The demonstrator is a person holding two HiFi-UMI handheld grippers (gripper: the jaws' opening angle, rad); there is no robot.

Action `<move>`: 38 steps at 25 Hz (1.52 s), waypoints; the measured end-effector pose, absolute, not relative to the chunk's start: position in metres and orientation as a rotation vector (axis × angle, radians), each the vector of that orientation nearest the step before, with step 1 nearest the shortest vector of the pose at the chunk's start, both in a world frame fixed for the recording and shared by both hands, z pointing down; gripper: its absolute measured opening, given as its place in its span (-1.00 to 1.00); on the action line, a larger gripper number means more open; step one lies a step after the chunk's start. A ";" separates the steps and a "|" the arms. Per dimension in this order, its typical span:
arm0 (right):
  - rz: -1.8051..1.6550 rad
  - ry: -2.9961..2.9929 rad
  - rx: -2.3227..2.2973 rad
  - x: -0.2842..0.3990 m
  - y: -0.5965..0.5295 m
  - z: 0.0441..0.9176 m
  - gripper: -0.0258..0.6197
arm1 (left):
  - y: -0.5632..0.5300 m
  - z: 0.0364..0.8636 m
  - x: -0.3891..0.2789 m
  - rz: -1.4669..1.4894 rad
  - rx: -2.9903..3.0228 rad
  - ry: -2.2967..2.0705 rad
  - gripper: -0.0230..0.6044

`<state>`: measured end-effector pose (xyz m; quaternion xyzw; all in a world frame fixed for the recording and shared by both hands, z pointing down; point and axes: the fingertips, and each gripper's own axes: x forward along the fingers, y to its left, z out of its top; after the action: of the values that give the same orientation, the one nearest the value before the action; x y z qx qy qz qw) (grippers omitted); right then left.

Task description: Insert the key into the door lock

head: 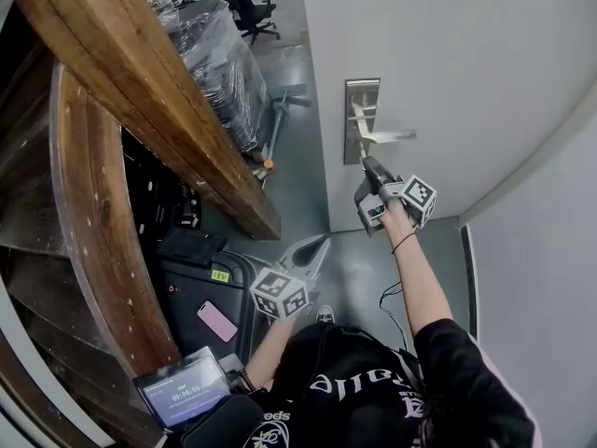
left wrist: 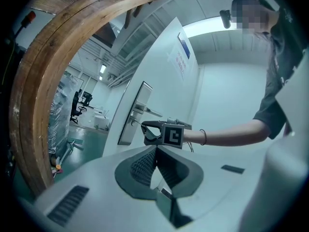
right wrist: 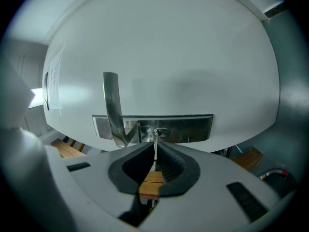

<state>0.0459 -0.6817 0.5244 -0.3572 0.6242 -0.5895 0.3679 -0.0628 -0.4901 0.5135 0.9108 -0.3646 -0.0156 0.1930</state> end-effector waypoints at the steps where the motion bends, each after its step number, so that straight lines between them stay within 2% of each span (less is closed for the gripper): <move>1: -1.515 1.607 -0.919 0.045 -0.683 0.524 -0.81 | -0.490 0.515 -0.063 -0.039 2.552 -1.026 -0.91; 16: -1.451 1.557 -0.943 0.046 -0.720 0.529 -0.81 | -0.479 0.525 -0.087 -0.001 2.511 -1.077 -0.91; 22: -1.336 1.737 -1.139 0.051 -0.711 0.528 -0.79 | -0.476 0.523 -0.087 -0.010 2.515 -1.092 -0.91; 30: -1.313 2.016 -1.177 0.057 -0.626 0.530 -0.79 | -0.456 0.519 -0.068 -0.035 2.506 -1.080 -0.91; 38: -1.291 2.233 -1.093 0.068 -0.478 0.512 -0.81 | -0.406 0.513 -0.016 -0.046 2.512 -1.024 -0.91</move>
<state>0.0681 -0.4785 0.5115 -0.3844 0.7856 -0.4543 0.1694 -0.0159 -0.4059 0.5132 0.9047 -0.3688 -0.0165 0.2126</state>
